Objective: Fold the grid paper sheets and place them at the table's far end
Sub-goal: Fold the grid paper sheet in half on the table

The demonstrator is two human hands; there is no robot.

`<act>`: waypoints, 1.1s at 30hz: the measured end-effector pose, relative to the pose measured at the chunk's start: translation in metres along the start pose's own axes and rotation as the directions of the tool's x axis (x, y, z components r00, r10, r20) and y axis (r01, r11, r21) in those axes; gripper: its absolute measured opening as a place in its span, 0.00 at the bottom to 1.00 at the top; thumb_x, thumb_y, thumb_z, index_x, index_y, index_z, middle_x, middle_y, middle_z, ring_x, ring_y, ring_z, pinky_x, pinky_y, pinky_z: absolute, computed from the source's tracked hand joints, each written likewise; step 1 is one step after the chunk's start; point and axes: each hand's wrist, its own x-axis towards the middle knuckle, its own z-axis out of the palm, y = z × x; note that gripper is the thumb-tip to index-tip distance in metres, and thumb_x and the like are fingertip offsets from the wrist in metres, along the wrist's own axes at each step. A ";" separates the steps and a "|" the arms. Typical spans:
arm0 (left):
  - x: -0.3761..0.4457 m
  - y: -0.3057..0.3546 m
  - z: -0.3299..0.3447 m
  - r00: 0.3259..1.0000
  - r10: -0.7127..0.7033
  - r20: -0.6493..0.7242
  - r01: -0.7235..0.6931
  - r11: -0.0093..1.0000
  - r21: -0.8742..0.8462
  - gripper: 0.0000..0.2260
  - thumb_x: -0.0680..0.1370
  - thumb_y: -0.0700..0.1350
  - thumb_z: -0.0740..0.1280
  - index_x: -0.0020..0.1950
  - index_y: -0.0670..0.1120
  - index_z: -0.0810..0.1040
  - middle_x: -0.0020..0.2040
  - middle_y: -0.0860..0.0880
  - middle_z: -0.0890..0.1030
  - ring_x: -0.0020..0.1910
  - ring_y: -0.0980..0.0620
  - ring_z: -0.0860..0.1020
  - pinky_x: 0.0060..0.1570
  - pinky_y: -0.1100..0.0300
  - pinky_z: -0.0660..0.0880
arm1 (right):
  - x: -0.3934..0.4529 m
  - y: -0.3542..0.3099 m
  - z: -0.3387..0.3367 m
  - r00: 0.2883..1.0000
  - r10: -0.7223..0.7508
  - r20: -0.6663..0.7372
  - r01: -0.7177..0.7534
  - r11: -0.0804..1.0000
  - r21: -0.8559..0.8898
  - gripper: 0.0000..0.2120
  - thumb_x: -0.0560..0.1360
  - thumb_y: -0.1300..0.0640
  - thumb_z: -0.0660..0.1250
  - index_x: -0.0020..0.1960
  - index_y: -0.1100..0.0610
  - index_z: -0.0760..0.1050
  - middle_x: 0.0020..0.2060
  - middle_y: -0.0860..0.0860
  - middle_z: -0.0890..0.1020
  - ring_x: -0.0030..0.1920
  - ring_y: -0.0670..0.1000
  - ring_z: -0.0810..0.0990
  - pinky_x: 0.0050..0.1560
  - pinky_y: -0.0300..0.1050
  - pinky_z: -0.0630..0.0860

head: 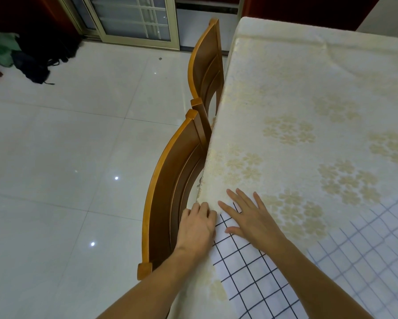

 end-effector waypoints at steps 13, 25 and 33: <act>0.004 -0.012 -0.006 0.989 0.123 -0.085 -0.121 0.992 0.024 0.19 0.74 0.42 0.70 0.65 0.45 0.75 0.64 0.45 0.77 0.68 0.46 0.73 0.73 0.46 0.64 | 0.012 0.004 -0.015 0.994 -0.019 -0.107 0.023 0.999 0.031 0.05 0.72 0.49 0.75 0.47 0.46 0.82 0.73 0.53 0.71 0.75 0.55 0.66 0.72 0.67 0.63; 0.056 -0.020 -0.009 0.955 0.237 -0.181 -0.262 0.957 -0.128 0.07 0.72 0.43 0.72 0.49 0.46 0.80 0.45 0.48 0.81 0.43 0.49 0.80 0.45 0.57 0.77 | 0.014 0.011 -0.046 0.936 0.224 -0.272 -0.223 0.974 0.037 0.06 0.69 0.55 0.78 0.43 0.50 0.83 0.64 0.53 0.80 0.68 0.55 0.75 0.70 0.68 0.65; 0.013 0.012 -0.029 0.898 0.375 -0.230 -0.404 0.910 -0.095 0.07 0.71 0.44 0.70 0.47 0.47 0.77 0.43 0.50 0.79 0.42 0.49 0.77 0.45 0.58 0.74 | -0.049 0.002 -0.048 0.884 0.213 -0.416 -0.196 0.977 0.083 0.09 0.69 0.59 0.78 0.49 0.52 0.83 0.63 0.54 0.81 0.66 0.56 0.78 0.68 0.65 0.70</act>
